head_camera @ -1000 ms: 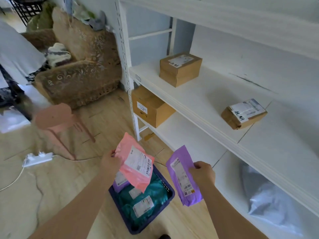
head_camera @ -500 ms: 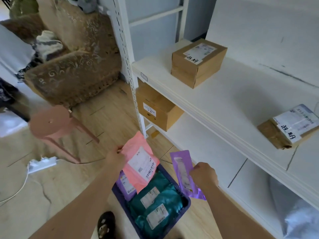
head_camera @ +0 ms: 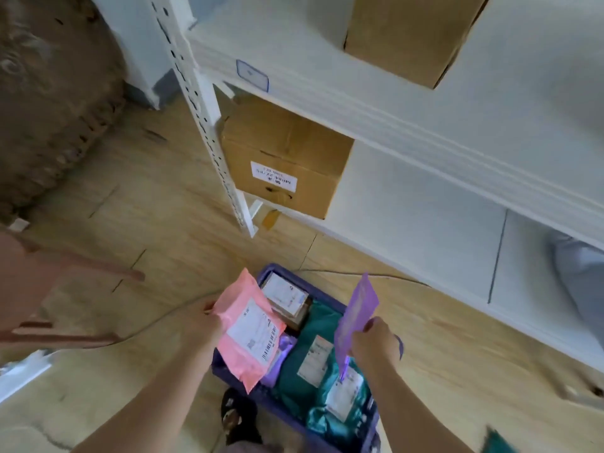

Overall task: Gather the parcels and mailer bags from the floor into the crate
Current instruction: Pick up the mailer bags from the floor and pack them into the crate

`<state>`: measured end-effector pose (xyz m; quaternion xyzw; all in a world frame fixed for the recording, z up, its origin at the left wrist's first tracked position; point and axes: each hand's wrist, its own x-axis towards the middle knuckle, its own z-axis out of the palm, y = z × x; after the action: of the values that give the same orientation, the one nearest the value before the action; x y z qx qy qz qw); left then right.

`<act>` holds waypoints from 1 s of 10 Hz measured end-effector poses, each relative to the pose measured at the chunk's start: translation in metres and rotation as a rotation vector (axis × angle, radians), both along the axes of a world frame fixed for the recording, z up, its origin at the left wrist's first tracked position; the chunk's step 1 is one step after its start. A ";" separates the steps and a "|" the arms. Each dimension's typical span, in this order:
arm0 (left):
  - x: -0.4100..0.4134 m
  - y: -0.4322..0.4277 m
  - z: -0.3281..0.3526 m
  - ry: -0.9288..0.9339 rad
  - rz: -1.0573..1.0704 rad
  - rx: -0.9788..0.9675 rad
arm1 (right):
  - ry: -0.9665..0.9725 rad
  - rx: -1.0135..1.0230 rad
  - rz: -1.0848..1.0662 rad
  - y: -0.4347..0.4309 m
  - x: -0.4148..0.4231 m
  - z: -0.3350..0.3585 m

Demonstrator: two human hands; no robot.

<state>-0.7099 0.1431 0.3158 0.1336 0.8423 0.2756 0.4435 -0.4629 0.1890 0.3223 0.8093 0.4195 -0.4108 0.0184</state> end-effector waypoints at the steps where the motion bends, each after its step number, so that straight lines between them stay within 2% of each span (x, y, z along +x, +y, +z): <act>1: 0.004 0.004 -0.049 0.005 0.018 0.011 | -0.001 -0.048 -0.112 -0.003 -0.018 -0.040; 3: 0.009 0.010 -0.163 -0.106 0.113 -0.116 | -0.038 -0.055 -0.206 -0.014 -0.037 -0.139; 4: 0.011 0.002 -0.211 -0.116 0.078 -0.175 | -0.025 -0.061 -0.300 -0.024 -0.043 -0.183; 5: 0.012 -0.017 -0.250 0.066 -0.222 -0.299 | 0.006 -0.075 -0.341 -0.038 -0.051 -0.220; 6: 0.005 -0.043 -0.268 0.367 -0.793 -0.400 | 0.073 -0.075 -0.391 -0.049 -0.057 -0.240; 7: -0.003 -0.070 -0.293 0.592 -1.117 -0.190 | 0.170 -0.096 -0.543 -0.062 -0.068 -0.253; 8: -0.007 -0.066 -0.290 0.672 -1.262 -0.247 | 0.319 -0.103 -0.778 -0.067 -0.076 -0.247; 9: -0.011 -0.053 -0.289 0.686 -1.322 -0.261 | 0.415 -0.079 -0.963 -0.064 -0.083 -0.239; 10: -0.013 -0.042 -0.289 0.632 -1.262 -0.173 | 0.479 -0.123 -1.067 -0.059 -0.089 -0.238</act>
<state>-0.7229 0.1010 0.0264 0.6338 0.7113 -0.1538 0.2619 -0.5514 0.1304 0.0839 0.7905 -0.0778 -0.5583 -0.2394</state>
